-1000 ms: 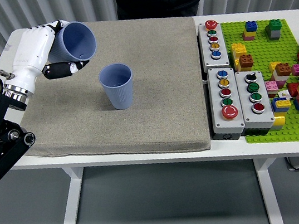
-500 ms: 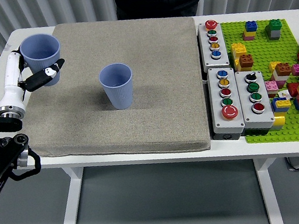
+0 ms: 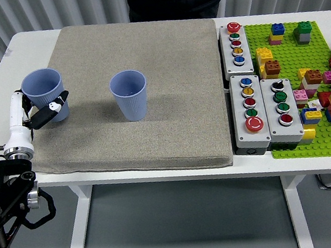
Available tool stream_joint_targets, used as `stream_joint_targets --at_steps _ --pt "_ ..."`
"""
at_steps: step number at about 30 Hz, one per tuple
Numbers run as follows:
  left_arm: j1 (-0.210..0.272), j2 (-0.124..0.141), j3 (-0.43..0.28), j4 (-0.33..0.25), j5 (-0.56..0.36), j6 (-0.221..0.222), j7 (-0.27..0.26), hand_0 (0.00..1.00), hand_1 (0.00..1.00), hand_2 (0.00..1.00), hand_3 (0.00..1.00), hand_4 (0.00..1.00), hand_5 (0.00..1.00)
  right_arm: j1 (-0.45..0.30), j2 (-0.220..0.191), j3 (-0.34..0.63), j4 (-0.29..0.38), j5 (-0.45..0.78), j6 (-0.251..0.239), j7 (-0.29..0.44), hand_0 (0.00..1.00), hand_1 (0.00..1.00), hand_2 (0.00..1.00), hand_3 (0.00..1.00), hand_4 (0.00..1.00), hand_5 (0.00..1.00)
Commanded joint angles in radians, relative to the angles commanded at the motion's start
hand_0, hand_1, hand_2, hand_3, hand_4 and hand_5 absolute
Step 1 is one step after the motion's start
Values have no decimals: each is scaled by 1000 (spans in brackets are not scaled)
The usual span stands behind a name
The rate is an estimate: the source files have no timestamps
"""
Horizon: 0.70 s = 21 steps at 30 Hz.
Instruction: Pick cup pour cup place
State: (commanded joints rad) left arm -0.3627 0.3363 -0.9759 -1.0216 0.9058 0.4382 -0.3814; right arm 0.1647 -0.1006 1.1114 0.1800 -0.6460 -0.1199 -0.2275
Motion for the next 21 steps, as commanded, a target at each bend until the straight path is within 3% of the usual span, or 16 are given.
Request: stream_joint_targets --at_steps 9,11,12,21 --pt "24 0 4 0 -91 2 -72 620 616 624 601 850 224 0 2 2 0 -2 0 0 721 689 735 700 316 304" --pt "26 -3 6 5 -101 0 -75 620 616 624 601 850 224 0 3 4 0 -1 -1 0 721 689 735 700 316 304" --pt "26 -4 6 7 -104 -2 -76 637 633 651 610 865 300 0 3 4 0 -1 -1 0 721 689 735 699 314 304" --pt "25 -14 20 29 -77 -6 -65 644 644 665 616 872 335 3 3 5 0 -3 0 -1 721 689 735 699 314 304"
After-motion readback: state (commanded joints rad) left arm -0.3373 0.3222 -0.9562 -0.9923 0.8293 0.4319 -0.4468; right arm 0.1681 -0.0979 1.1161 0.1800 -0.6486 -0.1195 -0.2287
